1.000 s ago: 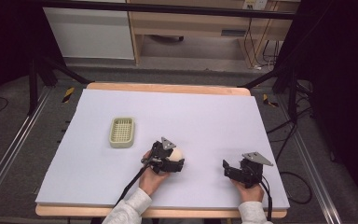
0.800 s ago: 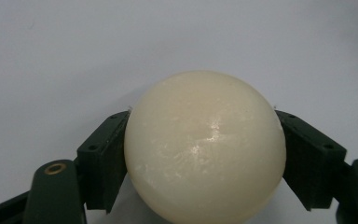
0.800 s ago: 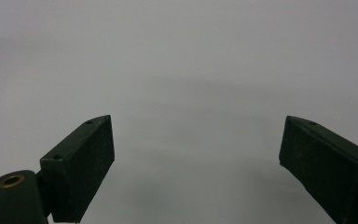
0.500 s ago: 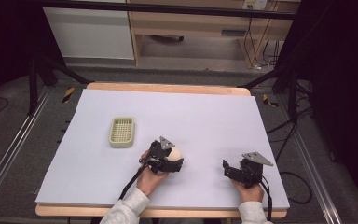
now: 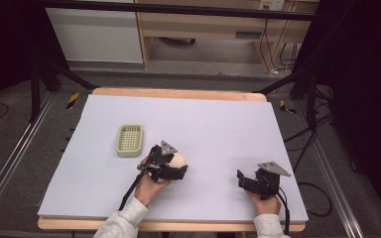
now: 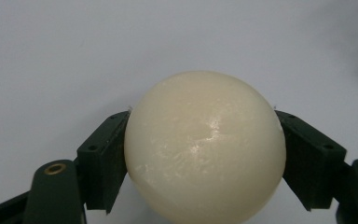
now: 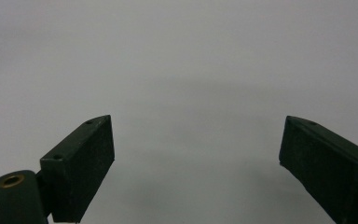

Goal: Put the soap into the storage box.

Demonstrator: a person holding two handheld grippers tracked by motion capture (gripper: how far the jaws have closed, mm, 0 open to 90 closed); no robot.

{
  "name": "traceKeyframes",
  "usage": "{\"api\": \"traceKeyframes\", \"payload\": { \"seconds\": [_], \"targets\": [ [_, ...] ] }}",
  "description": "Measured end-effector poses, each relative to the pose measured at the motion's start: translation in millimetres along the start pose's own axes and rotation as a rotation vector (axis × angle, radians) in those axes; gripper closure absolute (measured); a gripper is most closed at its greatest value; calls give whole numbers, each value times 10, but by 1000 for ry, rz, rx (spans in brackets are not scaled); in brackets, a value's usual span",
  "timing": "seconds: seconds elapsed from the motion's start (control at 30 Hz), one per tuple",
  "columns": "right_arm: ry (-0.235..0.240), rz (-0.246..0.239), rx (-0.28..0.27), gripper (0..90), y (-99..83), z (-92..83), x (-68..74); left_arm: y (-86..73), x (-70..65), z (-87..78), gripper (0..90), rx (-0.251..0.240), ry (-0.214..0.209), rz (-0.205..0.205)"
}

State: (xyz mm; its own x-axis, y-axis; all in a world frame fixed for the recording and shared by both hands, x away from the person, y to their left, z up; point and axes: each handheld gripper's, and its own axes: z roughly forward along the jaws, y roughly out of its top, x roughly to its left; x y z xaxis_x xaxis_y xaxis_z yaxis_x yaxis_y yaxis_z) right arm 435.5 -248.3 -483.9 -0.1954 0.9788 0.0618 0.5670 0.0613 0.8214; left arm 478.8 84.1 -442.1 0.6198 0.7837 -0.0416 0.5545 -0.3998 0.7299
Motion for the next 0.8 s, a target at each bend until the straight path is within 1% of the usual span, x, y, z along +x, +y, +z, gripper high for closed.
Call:
{"api": "traceKeyframes", "payload": {
  "seconds": [0.2,0.23,0.33,0.5,0.57,0.6,0.7,0.73,0.77,0.8],
  "targets": [
    [-2,1,3,106,-1,8,-2,19,107,-130,240,1,23,7],
    [-1,3,4,106,-1,9,-3,22,122,-146,239,1,21,7],
    [0,4,6,106,-3,8,-3,25,152,-177,239,8,20,7],
    [-3,6,2,106,-3,6,-6,24,207,-234,240,11,32,12],
    [-3,5,-1,106,-3,4,-7,20,246,-262,239,19,34,16],
    [-1,6,0,106,-3,4,-7,14,259,-269,239,11,37,10],
    [-4,5,-1,106,-2,3,-7,0,303,-299,239,12,42,10],
    [-4,8,-3,106,-2,1,-6,-10,319,-310,240,6,43,4],
    [-6,8,-3,106,-2,0,-6,-19,335,-320,239,6,43,2],
    [-7,7,-3,106,-3,0,-6,-25,351,-331,240,14,43,9]
  ]
}}
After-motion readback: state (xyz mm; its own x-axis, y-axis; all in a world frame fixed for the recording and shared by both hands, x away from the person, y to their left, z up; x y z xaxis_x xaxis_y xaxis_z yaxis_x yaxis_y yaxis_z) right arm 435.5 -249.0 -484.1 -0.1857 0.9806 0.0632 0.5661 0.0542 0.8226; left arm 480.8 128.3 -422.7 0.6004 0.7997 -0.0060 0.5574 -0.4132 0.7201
